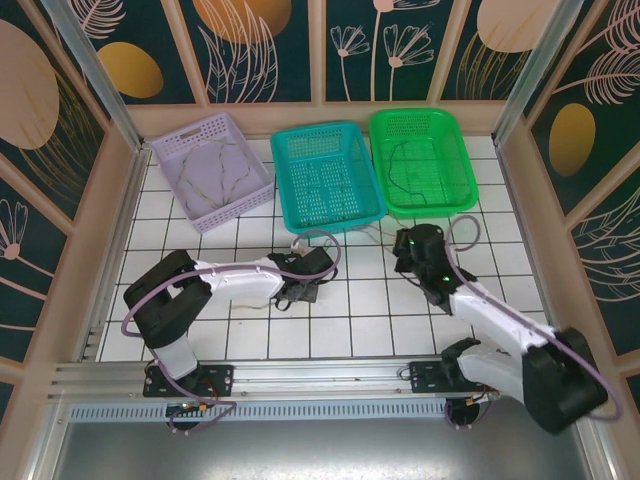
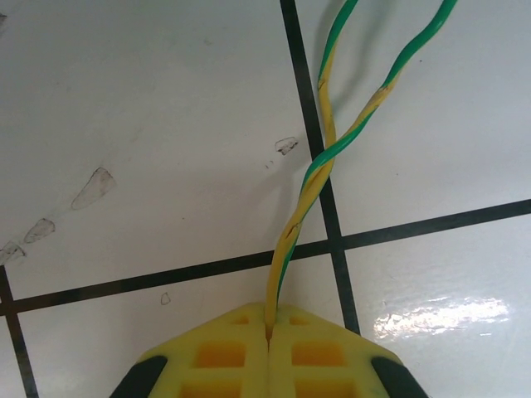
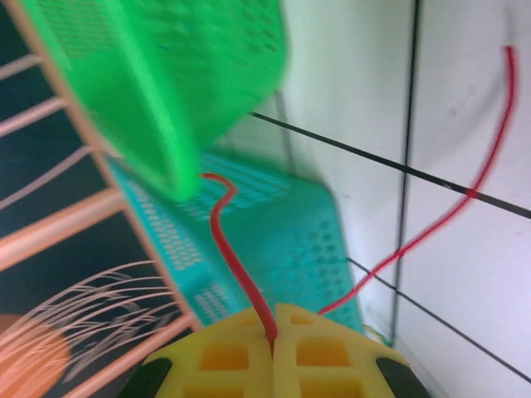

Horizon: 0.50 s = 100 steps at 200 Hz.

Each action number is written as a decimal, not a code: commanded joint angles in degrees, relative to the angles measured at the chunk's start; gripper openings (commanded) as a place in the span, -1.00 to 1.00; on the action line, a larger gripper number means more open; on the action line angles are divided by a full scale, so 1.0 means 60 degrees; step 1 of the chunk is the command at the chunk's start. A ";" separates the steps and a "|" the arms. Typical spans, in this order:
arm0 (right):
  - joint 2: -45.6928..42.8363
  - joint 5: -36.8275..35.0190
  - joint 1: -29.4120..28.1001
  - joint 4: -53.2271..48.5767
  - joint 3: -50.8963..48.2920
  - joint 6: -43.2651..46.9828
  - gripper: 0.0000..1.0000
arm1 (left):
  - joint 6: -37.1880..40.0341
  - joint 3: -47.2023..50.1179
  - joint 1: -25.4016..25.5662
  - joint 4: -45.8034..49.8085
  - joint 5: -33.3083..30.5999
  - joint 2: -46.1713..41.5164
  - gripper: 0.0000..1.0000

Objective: Untangle the cables

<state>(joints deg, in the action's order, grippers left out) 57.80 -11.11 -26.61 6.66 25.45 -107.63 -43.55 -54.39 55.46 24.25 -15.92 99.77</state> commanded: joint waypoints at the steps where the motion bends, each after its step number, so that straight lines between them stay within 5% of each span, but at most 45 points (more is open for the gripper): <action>1: -0.1274 -0.0838 0.0509 -0.0870 -0.0581 0.0888 -1.00 | 0.0104 0.0307 -0.0176 0.1116 -0.0690 0.0568 -1.00; 31: -0.2503 -0.0019 0.1364 -0.0574 -0.0604 0.2680 -1.00 | 0.0248 -0.0163 -0.0185 0.1322 -0.1068 0.0451 -1.00; 65: -0.3146 0.1531 0.1768 0.0019 0.0009 0.6226 -1.00 | 0.0362 -0.1849 -0.0184 0.1957 -0.1421 -0.0206 -0.03; 100: -0.3335 0.3460 0.1943 0.1281 0.0386 0.8173 -1.00 | 0.0167 -0.3998 -0.0196 0.2772 -0.1703 -0.0823 0.24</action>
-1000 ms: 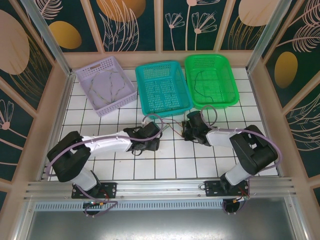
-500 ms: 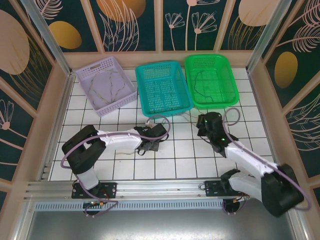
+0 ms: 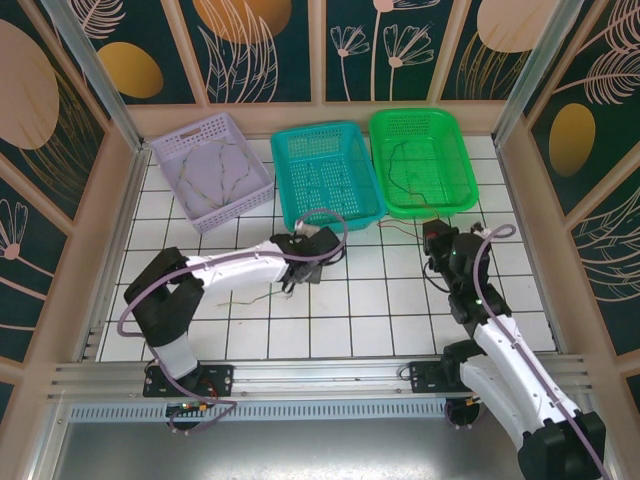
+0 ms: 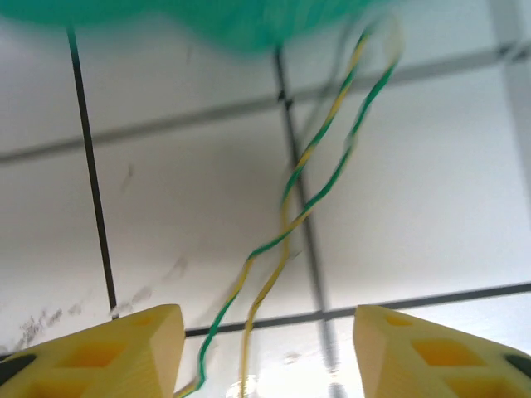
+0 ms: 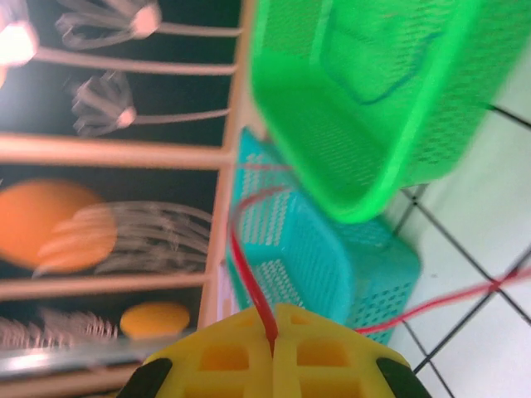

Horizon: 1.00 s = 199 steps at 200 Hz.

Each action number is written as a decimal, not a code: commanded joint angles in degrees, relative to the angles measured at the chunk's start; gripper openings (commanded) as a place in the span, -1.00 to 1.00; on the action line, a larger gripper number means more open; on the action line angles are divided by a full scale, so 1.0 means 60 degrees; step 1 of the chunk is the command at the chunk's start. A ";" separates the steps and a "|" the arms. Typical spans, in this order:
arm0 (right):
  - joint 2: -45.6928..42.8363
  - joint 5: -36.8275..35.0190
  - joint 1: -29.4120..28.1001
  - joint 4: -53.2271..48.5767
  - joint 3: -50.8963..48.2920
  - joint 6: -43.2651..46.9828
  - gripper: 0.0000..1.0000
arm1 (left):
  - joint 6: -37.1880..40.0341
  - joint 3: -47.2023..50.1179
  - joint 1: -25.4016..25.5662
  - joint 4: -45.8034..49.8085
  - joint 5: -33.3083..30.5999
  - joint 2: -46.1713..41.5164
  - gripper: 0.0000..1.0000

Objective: Untangle the cables

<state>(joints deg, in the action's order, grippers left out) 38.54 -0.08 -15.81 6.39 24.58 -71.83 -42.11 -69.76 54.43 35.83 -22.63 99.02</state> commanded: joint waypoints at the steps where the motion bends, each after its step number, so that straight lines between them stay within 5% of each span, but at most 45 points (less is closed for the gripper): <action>1: -0.0111 0.1666 0.0144 0.1367 0.0539 0.2211 -1.00 | -0.0080 -0.1497 -0.0022 0.0870 -0.0589 -0.0706 0.24; 48: 0.1417 0.4921 0.0371 0.3077 0.2081 0.3594 -1.00 | -0.1000 -0.3766 -0.0659 0.1117 -0.0059 -0.1380 0.35; 115: 0.3400 0.9876 0.0325 0.4025 0.4009 0.4108 -1.00 | -0.2130 -0.2374 -0.3903 -0.2214 0.6471 -0.2393 0.32; 160: 0.4239 1.1605 0.0186 0.2761 0.5078 0.4838 -1.00 | -0.2770 -0.1708 -0.4014 -0.4416 0.9542 -0.1999 0.39; 199: 0.4735 1.1648 -0.0073 0.2226 0.5624 0.5292 -1.00 | -0.3365 -0.1472 -0.3933 -0.5801 1.0266 -0.1503 0.46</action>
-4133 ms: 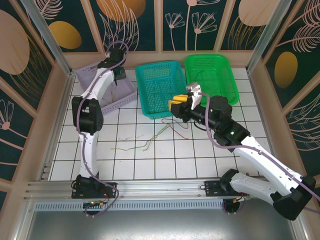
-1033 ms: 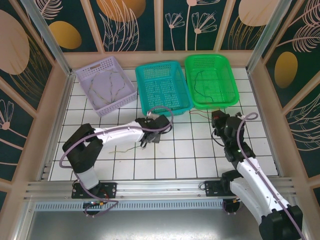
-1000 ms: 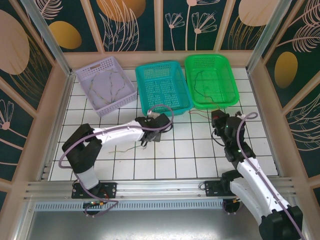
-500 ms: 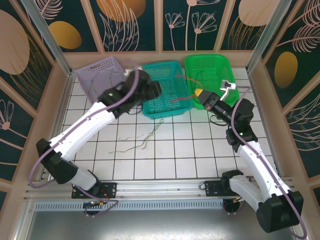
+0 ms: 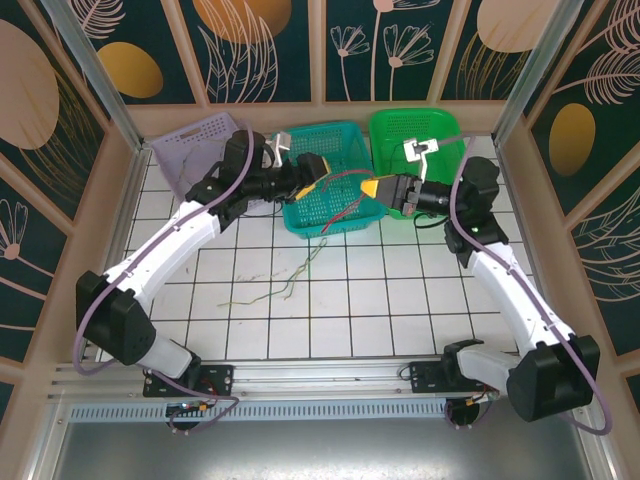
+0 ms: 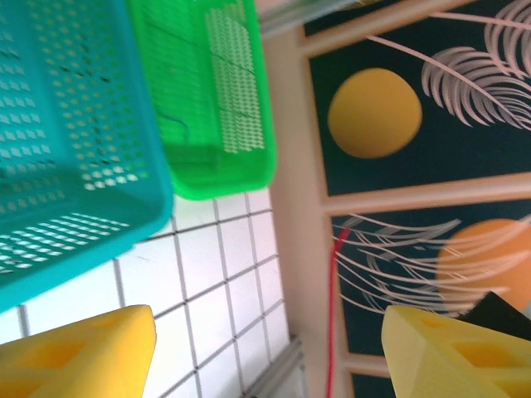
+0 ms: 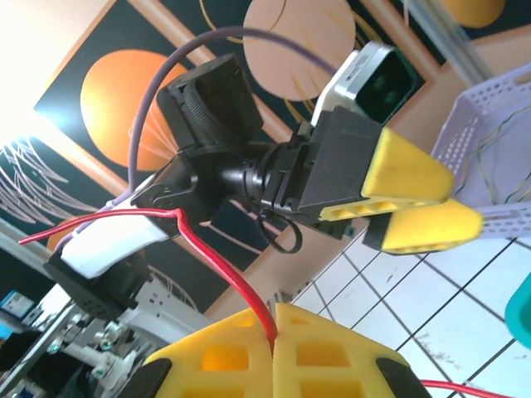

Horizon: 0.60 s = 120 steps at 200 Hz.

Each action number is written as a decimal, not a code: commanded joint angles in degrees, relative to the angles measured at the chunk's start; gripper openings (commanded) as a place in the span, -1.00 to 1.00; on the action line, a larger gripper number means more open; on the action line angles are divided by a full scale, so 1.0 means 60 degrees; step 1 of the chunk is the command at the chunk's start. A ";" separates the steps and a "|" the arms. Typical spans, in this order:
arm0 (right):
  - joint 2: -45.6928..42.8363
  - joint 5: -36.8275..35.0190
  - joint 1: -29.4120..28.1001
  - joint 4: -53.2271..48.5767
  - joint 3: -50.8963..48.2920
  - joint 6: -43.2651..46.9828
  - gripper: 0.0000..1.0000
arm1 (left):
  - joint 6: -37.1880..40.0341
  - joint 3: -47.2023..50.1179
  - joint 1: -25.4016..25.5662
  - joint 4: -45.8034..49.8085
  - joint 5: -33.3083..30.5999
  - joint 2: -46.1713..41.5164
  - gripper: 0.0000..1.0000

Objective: Untangle the cables

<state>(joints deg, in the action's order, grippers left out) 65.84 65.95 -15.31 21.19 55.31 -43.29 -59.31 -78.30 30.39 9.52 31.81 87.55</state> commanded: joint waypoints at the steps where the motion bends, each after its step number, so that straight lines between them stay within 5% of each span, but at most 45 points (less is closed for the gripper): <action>1: 0.0201 0.0641 -0.0172 -0.0230 0.0505 0.0535 -1.00 | -0.0499 -0.0061 0.0075 -0.1427 0.1211 0.0438 0.47; 120: 0.1528 0.0685 -0.0612 -0.0267 0.1468 0.0864 -1.00 | -0.0076 -0.1422 0.0545 -0.0962 0.1818 0.2426 0.40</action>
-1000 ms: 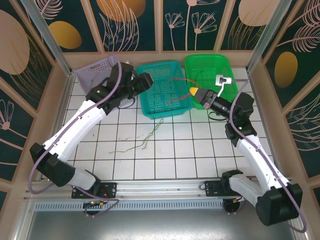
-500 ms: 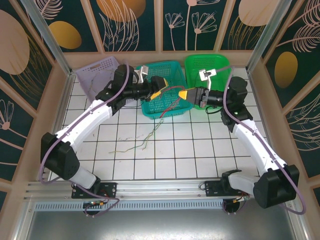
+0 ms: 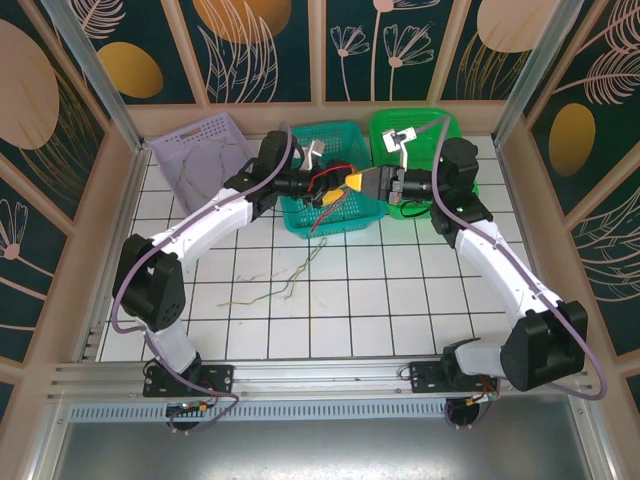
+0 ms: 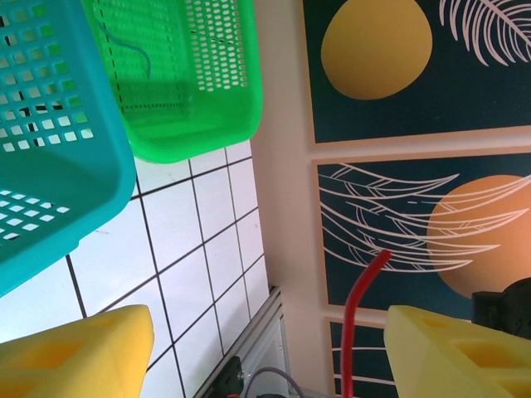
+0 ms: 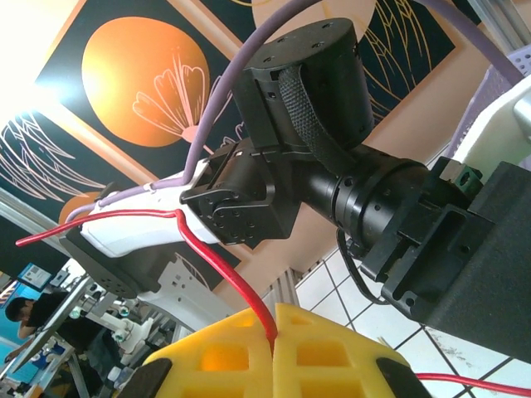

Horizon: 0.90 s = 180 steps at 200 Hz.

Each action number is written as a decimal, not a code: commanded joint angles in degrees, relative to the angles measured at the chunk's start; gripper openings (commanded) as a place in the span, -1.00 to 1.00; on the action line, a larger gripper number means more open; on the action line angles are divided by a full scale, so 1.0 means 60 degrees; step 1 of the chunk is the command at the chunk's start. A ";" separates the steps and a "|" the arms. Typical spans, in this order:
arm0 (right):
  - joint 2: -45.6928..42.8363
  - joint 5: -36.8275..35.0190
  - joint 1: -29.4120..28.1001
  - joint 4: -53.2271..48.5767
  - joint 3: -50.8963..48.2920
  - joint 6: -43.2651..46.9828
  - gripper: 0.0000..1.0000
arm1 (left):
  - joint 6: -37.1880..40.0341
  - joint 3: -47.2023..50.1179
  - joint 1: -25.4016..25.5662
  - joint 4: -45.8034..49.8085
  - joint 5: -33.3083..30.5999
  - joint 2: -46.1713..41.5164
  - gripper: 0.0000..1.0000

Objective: Untangle the cables

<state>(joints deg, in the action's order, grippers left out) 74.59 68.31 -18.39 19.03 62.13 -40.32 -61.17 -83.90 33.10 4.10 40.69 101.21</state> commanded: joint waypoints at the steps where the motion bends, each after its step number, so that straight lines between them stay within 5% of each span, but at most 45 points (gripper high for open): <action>1: 0.0075 0.0283 -0.0099 0.0095 0.0328 0.0380 -1.00 | 0.0248 -0.0497 0.0093 -0.0041 0.0339 0.0158 0.39; 23: 0.0093 0.0176 -0.0101 0.0180 0.0364 0.0363 -1.00 | 0.0379 -0.0493 0.0082 0.0349 0.0134 0.0269 0.00; 51: -0.0130 -0.0392 -0.0070 0.0071 0.0427 0.0558 -1.00 | 0.0311 -0.0403 -0.0015 0.1286 -0.1055 0.0210 -1.00; 90: -0.1414 -0.2931 0.0060 0.0883 -0.0285 0.0790 -1.00 | -0.1641 0.1602 -0.0436 0.1012 -0.2794 -0.0999 -1.00; 128: -0.2247 -0.5729 0.0060 0.2548 -0.1173 0.0174 -1.00 | -0.3390 0.3065 -0.0439 0.0181 -0.3417 -0.1860 -1.00; 180: -0.1725 -0.8247 -0.0556 0.1027 -0.0184 0.0925 -1.00 | -0.3548 0.2806 -0.0433 0.0266 -0.3424 -0.2028 -1.00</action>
<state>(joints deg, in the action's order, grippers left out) 62.59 29.08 -20.29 26.57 56.69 -37.43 -78.74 -65.98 30.79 5.89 21.69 89.91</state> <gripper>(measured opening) 0.051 0.040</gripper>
